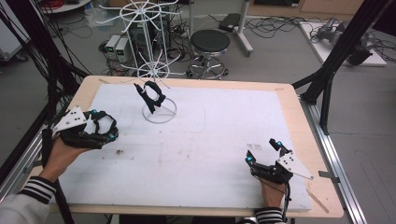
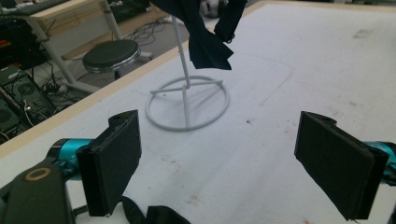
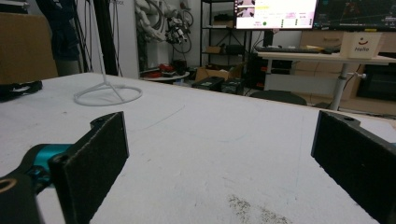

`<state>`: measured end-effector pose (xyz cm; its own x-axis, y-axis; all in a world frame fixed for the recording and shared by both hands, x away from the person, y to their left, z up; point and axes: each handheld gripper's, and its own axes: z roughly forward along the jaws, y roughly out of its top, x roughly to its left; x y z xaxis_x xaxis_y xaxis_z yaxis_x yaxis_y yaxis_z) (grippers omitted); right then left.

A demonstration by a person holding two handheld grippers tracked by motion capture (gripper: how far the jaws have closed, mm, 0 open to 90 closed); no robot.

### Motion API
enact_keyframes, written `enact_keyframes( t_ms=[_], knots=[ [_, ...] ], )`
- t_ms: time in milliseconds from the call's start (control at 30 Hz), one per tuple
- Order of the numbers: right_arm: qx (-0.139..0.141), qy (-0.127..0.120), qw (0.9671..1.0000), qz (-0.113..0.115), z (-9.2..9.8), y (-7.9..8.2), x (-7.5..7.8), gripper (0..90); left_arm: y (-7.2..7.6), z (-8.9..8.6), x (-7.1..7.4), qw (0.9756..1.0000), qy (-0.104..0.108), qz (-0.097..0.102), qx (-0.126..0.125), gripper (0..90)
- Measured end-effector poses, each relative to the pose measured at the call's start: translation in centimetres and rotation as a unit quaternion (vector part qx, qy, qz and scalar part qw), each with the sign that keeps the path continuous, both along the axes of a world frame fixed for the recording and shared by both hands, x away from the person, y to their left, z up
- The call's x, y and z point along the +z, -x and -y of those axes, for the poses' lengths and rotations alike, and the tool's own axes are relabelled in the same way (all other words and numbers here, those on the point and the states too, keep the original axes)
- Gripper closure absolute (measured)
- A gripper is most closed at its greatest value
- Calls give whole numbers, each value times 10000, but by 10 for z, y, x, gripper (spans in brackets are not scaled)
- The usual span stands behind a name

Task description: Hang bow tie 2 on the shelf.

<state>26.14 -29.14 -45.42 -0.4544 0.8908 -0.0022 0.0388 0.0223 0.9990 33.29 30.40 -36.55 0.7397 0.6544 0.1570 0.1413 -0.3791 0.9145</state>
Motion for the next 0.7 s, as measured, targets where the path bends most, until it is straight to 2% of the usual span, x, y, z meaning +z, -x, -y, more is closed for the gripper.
enact_keyframes(
  t_ms=[300, 567, 700],
  knots=[
    [1, -42, 10000, -9, 0, 1, 0, 33, -16, -6, -2, 9982, -503, -323, -89, 153],
    [4, -46, 10000, -22, 0, 1, 0, 33, -27, -15, -10, 9938, -912, -625, -137, 154],
    [4, -43, 10000, -15, 0, 1, 0, 33, -33, -20, -14, 9904, -1116, -801, -125, 159]
  ],
)
